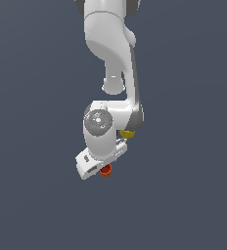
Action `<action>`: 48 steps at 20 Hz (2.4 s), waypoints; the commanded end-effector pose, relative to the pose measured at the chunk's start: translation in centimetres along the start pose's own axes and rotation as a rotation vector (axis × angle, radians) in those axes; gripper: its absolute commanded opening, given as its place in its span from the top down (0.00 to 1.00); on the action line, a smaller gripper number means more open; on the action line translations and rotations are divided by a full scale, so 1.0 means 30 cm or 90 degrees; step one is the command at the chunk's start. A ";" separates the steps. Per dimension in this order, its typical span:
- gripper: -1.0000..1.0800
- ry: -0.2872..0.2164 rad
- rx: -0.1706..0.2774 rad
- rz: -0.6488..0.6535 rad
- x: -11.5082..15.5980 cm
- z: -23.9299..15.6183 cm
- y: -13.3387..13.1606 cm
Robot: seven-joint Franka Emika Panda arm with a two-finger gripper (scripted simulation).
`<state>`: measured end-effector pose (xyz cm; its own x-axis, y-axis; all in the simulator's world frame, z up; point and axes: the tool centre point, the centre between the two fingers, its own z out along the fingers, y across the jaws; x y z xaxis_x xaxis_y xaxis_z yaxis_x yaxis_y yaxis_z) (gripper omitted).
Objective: Pick up a designated object from a clutter of objects.
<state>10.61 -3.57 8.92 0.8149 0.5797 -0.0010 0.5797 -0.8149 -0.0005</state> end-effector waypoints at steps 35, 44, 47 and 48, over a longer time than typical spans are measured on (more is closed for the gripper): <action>1.00 0.001 0.000 -0.003 -0.011 0.142 0.003; 1.00 0.001 0.000 -0.003 -0.075 -0.010 0.011; 1.00 0.001 0.000 -0.003 -0.109 -0.094 0.016; 1.00 0.001 0.000 -0.003 -0.123 -0.126 0.018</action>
<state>8.30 -5.73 11.25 0.8123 0.5832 -0.0015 0.5832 -0.8123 -0.0015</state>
